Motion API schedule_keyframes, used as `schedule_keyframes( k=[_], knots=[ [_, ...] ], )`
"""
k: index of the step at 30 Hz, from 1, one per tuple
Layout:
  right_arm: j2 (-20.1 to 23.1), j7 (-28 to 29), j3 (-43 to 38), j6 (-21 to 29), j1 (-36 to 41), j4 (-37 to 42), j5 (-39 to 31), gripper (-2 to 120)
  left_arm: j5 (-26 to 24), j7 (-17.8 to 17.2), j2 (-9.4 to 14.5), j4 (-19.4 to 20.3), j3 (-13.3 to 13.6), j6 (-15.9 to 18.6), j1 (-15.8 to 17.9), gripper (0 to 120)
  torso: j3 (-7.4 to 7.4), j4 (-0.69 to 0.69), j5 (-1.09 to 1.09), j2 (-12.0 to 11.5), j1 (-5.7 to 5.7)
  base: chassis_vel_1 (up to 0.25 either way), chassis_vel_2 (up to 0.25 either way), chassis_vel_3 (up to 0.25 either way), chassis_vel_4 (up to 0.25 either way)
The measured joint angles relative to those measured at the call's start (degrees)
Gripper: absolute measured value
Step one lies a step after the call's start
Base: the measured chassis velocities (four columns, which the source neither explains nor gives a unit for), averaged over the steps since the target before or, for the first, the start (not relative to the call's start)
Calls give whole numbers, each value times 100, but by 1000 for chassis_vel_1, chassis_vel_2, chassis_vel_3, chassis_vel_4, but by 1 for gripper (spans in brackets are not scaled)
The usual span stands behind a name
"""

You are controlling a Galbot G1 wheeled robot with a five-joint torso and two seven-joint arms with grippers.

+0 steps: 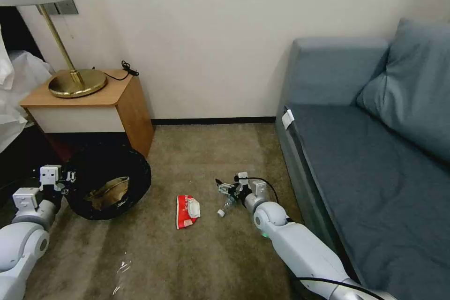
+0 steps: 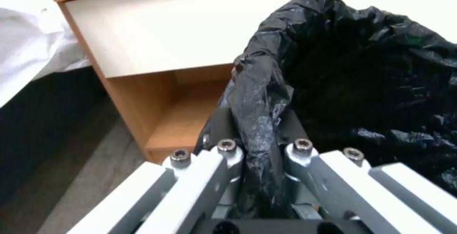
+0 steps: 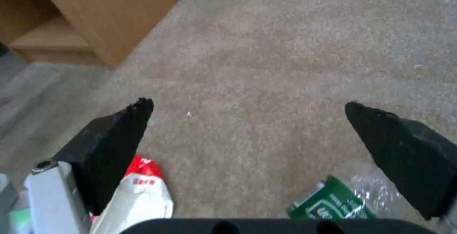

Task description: Pick up the trash bin, then pick up the garbage on the floor and place it into the trash bin.

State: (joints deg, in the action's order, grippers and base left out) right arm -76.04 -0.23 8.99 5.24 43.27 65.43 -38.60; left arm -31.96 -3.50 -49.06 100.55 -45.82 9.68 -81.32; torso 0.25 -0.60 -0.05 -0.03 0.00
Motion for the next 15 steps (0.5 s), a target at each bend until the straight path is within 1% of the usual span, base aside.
schedule_keyframes(
  k=[12, 15],
  knots=[
    [48, 9, 2, 9, 170, -8, 119, 100, 61, 40, -99, 179, -80, 0, -209, 4, 0, 0, -1, 0, 0, -96, 92, 102, -93],
    [54, 38, 4, 53, 222, 25, 166, 100, 81, 54, -118, 204, -86, 0, -242, 4, 2, 0, -1, 0, 0, -57, 85, 78, -58]
  ],
)
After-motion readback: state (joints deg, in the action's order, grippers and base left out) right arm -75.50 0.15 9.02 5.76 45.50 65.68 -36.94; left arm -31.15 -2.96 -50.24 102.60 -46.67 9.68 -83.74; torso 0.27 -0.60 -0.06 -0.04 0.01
